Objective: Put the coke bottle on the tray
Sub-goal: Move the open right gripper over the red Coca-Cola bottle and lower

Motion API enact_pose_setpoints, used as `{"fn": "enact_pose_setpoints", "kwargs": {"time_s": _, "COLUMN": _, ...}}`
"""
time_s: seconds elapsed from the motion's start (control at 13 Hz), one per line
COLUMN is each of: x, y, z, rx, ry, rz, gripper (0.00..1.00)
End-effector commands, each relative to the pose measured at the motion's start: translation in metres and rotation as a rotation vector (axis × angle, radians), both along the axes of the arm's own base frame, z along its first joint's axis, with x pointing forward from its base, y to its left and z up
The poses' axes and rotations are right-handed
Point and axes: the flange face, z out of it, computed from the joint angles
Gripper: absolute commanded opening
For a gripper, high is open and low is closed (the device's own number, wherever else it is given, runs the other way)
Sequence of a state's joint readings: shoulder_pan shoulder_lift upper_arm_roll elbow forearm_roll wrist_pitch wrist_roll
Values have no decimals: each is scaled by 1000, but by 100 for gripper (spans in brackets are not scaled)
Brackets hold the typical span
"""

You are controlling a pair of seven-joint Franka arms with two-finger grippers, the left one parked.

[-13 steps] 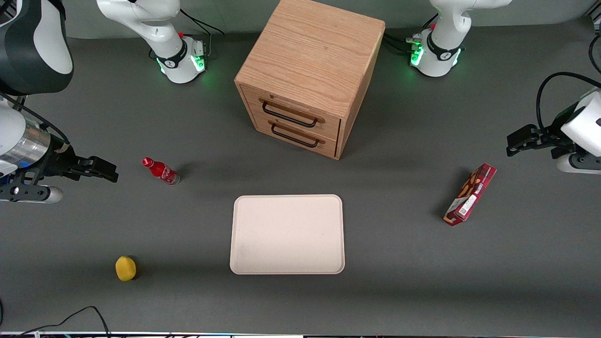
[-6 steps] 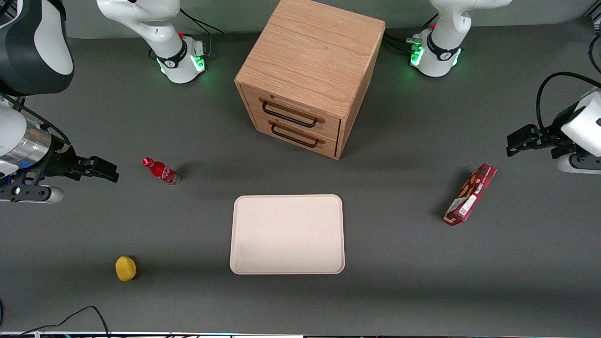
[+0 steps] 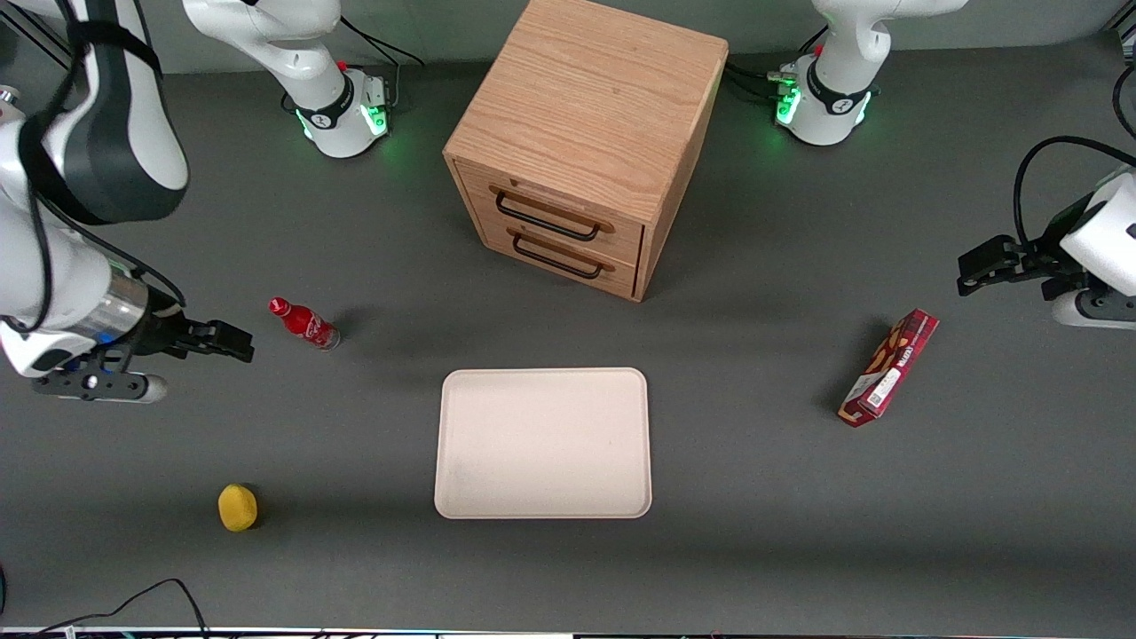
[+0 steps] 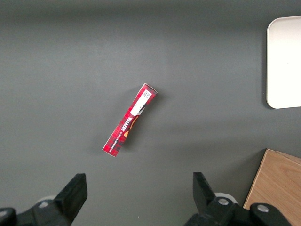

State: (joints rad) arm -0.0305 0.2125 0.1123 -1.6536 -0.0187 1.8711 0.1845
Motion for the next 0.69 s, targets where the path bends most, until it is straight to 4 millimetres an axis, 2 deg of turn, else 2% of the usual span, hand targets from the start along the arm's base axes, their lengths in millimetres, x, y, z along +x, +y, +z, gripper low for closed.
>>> {"fn": "enact_pose_setpoints", "kwargs": {"time_s": 0.0, "x": -7, "y": -10, "z": -33, "rx": 14, "ry": -3, "rz": 60, "gripper": 100}}
{"fn": "enact_pose_setpoints", "kwargs": {"time_s": 0.15, "x": -12, "y": -16, "z": -62, "rx": 16, "ry": -9, "rz": 64, "gripper": 100}}
{"fn": "enact_pose_setpoints", "kwargs": {"time_s": 0.31, "x": -28, "y": -16, "z": -81, "rx": 16, "ry": -16, "rz": 61, "gripper": 100}}
{"fn": "enact_pose_setpoints", "kwargs": {"time_s": 0.62, "x": -75, "y": -16, "z": -91, "rx": 2, "ry": 7, "rz": 69, "gripper": 100}}
